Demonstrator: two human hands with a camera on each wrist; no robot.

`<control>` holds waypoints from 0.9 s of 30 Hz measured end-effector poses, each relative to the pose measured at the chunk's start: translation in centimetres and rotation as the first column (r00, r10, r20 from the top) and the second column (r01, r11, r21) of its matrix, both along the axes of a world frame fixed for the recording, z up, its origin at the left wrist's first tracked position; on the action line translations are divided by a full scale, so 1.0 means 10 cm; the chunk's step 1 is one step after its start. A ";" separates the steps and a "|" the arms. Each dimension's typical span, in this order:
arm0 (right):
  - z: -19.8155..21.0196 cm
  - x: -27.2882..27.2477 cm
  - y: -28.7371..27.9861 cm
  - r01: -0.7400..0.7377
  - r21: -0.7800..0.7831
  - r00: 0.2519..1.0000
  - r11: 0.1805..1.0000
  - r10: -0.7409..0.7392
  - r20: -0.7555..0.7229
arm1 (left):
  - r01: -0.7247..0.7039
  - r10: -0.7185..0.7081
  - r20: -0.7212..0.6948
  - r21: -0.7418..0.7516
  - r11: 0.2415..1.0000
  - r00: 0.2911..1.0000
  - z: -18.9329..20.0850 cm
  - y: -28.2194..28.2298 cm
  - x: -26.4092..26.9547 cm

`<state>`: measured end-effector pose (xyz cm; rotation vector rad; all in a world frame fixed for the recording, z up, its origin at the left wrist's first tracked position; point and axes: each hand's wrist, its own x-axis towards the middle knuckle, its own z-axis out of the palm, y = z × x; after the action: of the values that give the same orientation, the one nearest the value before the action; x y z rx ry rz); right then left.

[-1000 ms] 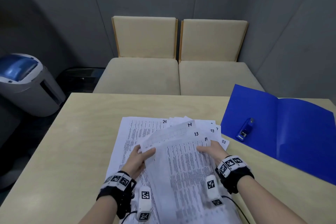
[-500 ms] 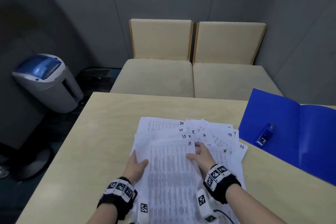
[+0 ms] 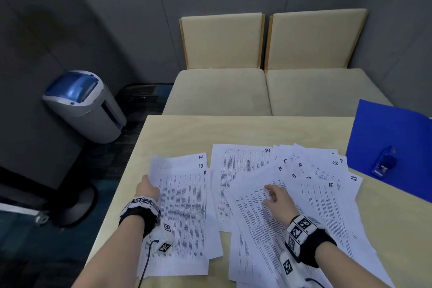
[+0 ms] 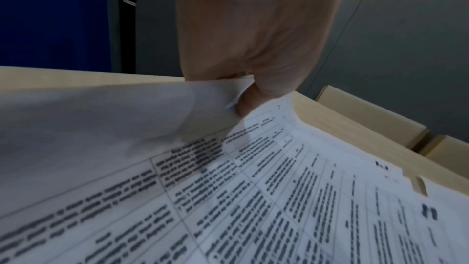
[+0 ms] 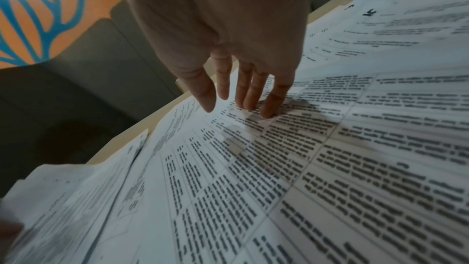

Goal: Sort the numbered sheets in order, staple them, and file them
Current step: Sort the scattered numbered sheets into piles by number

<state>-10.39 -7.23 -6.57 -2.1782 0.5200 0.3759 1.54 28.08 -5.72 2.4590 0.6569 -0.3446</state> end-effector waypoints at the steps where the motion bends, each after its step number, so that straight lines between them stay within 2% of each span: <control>1: 0.01 -0.01 0.01 0.009 0.002 1.000 1.000 -0.009 0.009 | -0.029 0.029 -0.009 0.039 0.999 1.000 -0.04 0.02 0.02; 4: 0.01 -0.04 0.01 0.079 0.004 0.996 0.997 -0.080 0.045 | -0.097 0.104 -0.015 0.243 0.965 0.994 0.00 -0.21 0.05; 5: 0.02 -0.06 -0.01 0.118 -0.017 0.992 0.993 -0.117 0.056 | -0.068 0.062 0.030 0.259 0.963 0.998 0.02 -0.37 0.05; 7: 0.04 -0.09 -0.08 0.210 -0.117 0.977 0.971 -0.204 0.066 | 0.123 -0.168 0.167 0.246 0.961 0.972 0.07 -0.78 -0.01; 8: 0.05 -0.12 -0.12 0.253 -0.185 0.967 0.950 -0.248 0.051 | 0.274 -0.326 0.216 0.238 0.932 0.920 0.09 -1.00 -0.07; 10: 0.09 -0.18 -0.21 0.282 -0.330 0.951 0.901 -0.309 -0.030 | 0.555 -0.590 0.284 0.203 0.807 0.755 0.11 -1.47 -0.24; 12: 0.11 -0.23 -0.30 0.266 -0.385 0.940 0.884 -0.326 -0.101 | 0.726 -0.732 0.308 0.159 0.669 0.608 0.09 -1.90 -0.40; 13: 0.10 -0.26 -0.32 0.247 -0.383 0.942 0.890 -0.313 -0.119 | 0.768 -0.774 0.285 0.162 0.620 0.565 0.05 -2.05 -0.45; 15: 0.08 -0.31 -0.38 0.200 -0.370 0.952 0.907 -0.269 -0.144 | 0.795 -0.811 0.169 0.169 0.583 0.560 -0.04 -2.28 -0.49; 17: 0.08 -0.35 -0.43 0.158 -0.355 0.959 0.922 -0.229 -0.166 | 0.786 -0.801 0.027 0.175 0.593 0.598 -0.10 -2.37 -0.48; 19: 0.09 -0.37 -0.47 0.139 -0.338 0.963 0.931 -0.207 -0.174 | 0.771 -0.784 -0.020 0.198 0.605 0.620 -0.15 -2.40 -0.46; 23: 0.10 -0.36 -0.57 0.172 -0.238 0.962 0.956 -0.215 -0.169 | 0.761 -0.786 0.155 0.196 0.618 0.598 -0.10 -2.44 -0.49; 27: 0.14 -0.32 -0.75 0.291 -0.127 0.948 0.948 -0.304 -0.090 | 0.836 -0.844 0.298 0.201 0.511 0.445 -0.02 -2.43 -0.65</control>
<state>-13.55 -14.74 -5.16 -2.1502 0.9391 0.3065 -4.91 3.74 -5.96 2.5817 -0.8207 -0.2193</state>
